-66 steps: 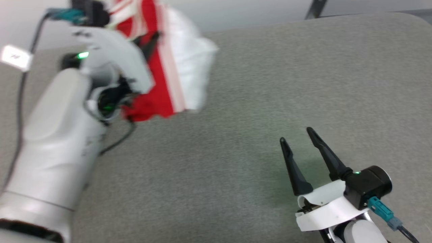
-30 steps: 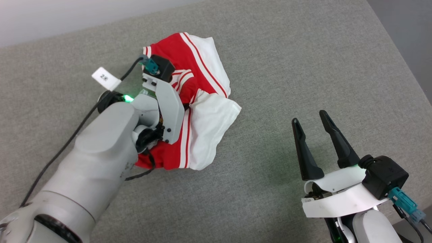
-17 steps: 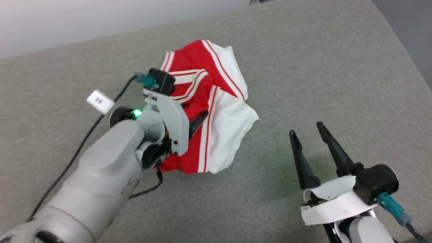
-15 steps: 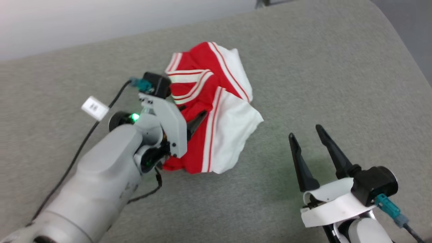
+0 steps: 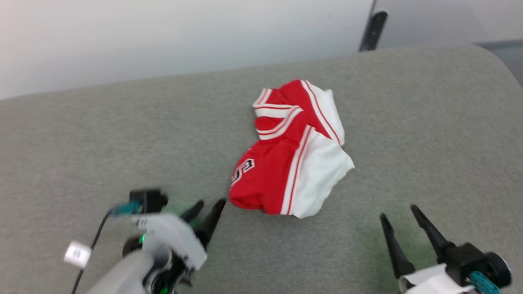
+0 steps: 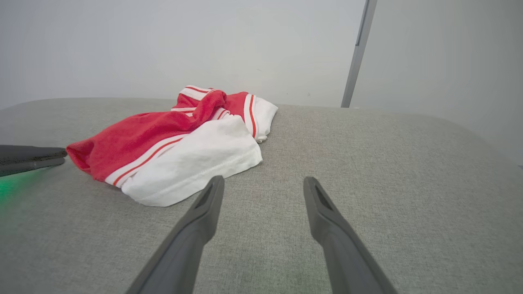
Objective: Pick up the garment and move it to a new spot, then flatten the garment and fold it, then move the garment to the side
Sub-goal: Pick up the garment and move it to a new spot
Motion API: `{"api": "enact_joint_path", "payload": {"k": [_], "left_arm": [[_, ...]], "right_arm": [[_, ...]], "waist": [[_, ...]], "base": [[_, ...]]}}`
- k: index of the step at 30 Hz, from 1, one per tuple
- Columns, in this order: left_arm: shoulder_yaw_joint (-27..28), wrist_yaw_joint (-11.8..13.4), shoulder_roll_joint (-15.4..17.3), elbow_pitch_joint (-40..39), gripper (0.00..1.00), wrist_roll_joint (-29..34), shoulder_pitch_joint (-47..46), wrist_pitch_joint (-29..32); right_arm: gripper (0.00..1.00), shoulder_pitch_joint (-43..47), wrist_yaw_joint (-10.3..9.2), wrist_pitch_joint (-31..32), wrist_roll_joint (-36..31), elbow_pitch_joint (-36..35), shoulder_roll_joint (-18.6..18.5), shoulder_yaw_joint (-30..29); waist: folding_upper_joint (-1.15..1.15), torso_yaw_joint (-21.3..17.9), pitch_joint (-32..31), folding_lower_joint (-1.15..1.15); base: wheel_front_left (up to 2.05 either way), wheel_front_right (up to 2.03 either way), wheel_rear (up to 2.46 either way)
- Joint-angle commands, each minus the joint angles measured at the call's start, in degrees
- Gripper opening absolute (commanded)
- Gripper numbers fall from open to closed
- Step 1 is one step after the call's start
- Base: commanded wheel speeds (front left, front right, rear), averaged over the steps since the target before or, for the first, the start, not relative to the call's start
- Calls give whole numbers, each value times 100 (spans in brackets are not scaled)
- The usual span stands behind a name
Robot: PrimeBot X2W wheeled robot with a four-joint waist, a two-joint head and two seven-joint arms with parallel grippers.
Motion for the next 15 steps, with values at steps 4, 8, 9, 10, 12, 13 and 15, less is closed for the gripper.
{"api": "enact_joint_path", "payload": {"k": [4,8,9,10,12,13,15], "left_arm": [[200,151,194,-287,100,-189,691,-414],[444,368,373,-739,100,-73,1177,-720],[513,481,436,-865,100,87,1288,-762],[613,607,469,-987,100,209,1420,-791],[767,709,477,-1149,100,357,1565,-796],[1015,782,461,-1361,100,560,1690,-801],[1524,875,358,-1779,100,1025,2059,-798]], "right_arm": [[100,269,-7,39,106,-60,-170,-185],[100,422,-7,143,164,-125,-293,-320],[100,459,-7,182,178,-150,-323,-357],[100,489,-7,211,181,-176,-344,-389],[100,516,-7,243,182,-200,-368,-424],[100,536,-7,283,190,-232,-393,-458],[100,582,-7,331,211,-300,-406,-527]], "waist": [[0,399,-335,0],[0,519,-471,0],[0,553,-513,0],[0,581,-548,0],[0,610,-581,0],[0,640,-606,0],[0,699,-652,0]], "base": [[0,0,0],[0,0,0],[0,0,0],[0,0,0],[0,0,0],[0,0,0],[0,0,0]]}}
